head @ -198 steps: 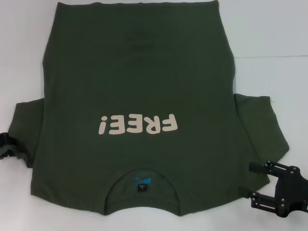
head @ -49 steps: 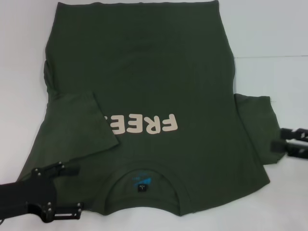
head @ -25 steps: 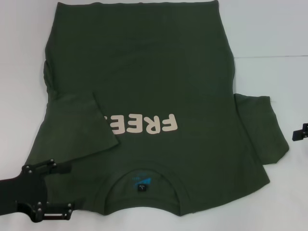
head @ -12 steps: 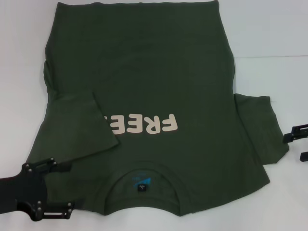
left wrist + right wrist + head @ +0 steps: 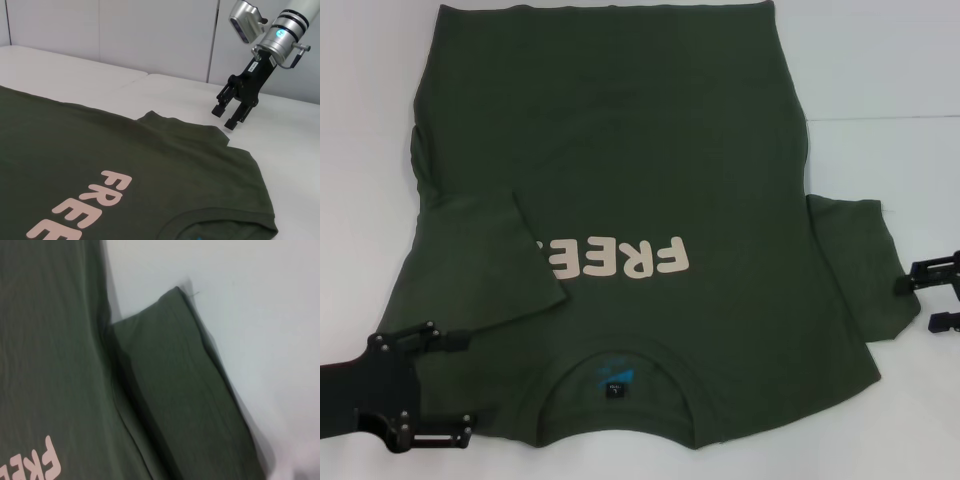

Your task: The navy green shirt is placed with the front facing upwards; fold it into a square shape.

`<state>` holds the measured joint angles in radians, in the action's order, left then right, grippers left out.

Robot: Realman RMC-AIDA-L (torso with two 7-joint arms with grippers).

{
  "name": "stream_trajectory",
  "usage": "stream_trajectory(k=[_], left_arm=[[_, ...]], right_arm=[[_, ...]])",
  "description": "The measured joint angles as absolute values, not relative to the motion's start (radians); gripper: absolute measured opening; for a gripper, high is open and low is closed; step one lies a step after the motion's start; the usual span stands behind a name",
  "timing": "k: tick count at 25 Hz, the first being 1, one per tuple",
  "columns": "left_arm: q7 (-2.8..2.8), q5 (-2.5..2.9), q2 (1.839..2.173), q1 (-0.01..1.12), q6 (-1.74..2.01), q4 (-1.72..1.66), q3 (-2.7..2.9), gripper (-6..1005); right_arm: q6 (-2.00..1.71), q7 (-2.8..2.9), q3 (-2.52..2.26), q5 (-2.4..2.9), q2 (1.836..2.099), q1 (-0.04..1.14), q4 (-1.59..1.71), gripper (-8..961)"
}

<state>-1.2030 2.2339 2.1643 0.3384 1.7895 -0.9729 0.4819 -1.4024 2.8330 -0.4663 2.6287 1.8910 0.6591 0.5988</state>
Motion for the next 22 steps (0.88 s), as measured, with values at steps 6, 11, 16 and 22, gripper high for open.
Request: stream_trajectory(k=[6, 11, 16, 22], left_arm=[[-1.203, 2.232, 2.164, 0.340, 1.792, -0.976, 0.481, 946], [-1.204, 2.232, 2.164, 0.341, 1.796, -0.977, 0.483, 946], [-1.206, 2.232, 2.163, 0.342, 1.797, -0.981, 0.483, 946], [-1.208, 2.232, 2.163, 0.345, 1.798, -0.982, 0.483, 946]], right_arm=[[-1.377, 2.825, -0.466, 2.629, 1.905, 0.667, 0.593, 765], [-1.361, 2.812, -0.466, 2.629, 1.914, 0.670, 0.584, 765], [-1.342, 2.805, -0.466, 2.629, 1.917, 0.671, 0.575, 764], [-1.330, 2.803, -0.466, 2.625, 1.923, 0.672, 0.571, 761]])
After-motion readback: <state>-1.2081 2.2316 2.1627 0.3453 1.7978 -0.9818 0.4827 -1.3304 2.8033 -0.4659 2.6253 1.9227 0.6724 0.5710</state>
